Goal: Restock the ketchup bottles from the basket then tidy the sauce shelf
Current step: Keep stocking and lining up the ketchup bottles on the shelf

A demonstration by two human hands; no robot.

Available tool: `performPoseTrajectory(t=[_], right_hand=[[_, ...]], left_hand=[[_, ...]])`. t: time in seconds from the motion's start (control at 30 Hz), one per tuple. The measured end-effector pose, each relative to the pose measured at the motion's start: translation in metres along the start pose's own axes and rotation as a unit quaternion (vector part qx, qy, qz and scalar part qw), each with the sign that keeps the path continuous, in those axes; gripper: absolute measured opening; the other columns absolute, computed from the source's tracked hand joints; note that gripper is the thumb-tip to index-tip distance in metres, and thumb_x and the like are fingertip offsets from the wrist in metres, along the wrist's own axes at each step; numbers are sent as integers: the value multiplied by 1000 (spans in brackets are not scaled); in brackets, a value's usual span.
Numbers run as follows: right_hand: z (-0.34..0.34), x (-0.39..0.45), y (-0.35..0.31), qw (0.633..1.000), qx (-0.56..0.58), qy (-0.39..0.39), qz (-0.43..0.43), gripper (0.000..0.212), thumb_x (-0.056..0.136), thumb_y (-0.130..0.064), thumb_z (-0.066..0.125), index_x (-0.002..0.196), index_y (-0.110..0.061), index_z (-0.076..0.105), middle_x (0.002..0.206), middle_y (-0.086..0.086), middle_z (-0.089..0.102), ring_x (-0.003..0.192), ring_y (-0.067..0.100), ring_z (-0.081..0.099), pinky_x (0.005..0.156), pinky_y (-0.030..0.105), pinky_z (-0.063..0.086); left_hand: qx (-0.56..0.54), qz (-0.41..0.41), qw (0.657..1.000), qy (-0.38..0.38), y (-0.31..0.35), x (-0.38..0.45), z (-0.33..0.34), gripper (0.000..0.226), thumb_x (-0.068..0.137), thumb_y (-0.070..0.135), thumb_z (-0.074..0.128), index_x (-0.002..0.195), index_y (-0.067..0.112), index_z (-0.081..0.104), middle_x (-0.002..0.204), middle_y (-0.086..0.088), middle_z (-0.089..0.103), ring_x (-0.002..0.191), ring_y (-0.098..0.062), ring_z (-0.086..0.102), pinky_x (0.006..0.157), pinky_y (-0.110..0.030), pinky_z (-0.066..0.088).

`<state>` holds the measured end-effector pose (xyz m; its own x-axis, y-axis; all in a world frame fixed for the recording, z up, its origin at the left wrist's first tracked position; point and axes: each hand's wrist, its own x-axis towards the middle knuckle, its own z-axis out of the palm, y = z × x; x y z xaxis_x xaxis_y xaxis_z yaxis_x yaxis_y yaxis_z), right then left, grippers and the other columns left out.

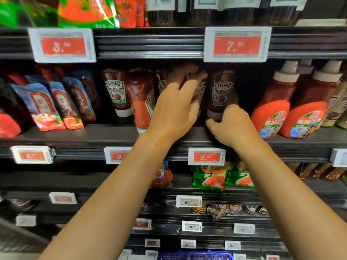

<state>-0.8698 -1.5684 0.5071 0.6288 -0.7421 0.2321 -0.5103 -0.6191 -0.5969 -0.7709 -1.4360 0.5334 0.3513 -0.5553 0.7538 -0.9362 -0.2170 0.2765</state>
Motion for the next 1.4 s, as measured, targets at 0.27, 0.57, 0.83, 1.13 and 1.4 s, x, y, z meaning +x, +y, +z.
performPoseTrajectory(t=[0.27, 0.57, 0.83, 1.13, 1.4], right_hand=[[9, -25, -46, 989, 26, -77, -125, 56, 82, -55, 74, 123, -21, 55, 114, -8, 57, 97, 16, 56, 74, 26, 42], [56, -16, -101, 975, 111, -105, -165, 41, 72, -64, 78, 81, -33, 53, 76, -13, 60, 70, 3, 60, 48, 15, 39], [86, -9, -124, 971, 121, -92, -185, 33, 75, -55, 80, 77, -31, 57, 60, -15, 53, 57, -11, 54, 50, 5, 37], [118, -13, -153, 964, 169, -103, -180, 52, 75, -58, 78, 115, -30, 60, 109, -8, 71, 99, 12, 65, 89, 35, 55], [144, -24, -176, 974, 197, -13, -110, 71, 70, -61, 81, 123, -20, 56, 110, -2, 67, 103, 20, 64, 85, 35, 57]], left_hand=[[46, -24, 992, 118, -30, -17, -54, 25, 86, 9, 65, 111, 4, 67, 98, -5, 53, 92, -18, 47, 79, -21, 32], [-97, -164, 982, -21, -83, -17, -83, 59, 85, 41, 68, 140, 25, 52, 130, 4, 62, 118, -7, 59, 101, -26, 49], [-179, -158, 966, -100, -126, -23, -102, 67, 86, 44, 67, 147, 44, 39, 139, 16, 55, 126, 3, 54, 106, -25, 47], [-265, -185, 936, -140, -174, -32, -133, 66, 95, 14, 55, 152, 40, 35, 149, 13, 49, 133, 0, 49, 106, -22, 44], [-323, -193, 926, -29, -178, -28, -131, 54, 91, 11, 57, 144, 20, 49, 138, 4, 61, 128, -9, 56, 108, -36, 48]])
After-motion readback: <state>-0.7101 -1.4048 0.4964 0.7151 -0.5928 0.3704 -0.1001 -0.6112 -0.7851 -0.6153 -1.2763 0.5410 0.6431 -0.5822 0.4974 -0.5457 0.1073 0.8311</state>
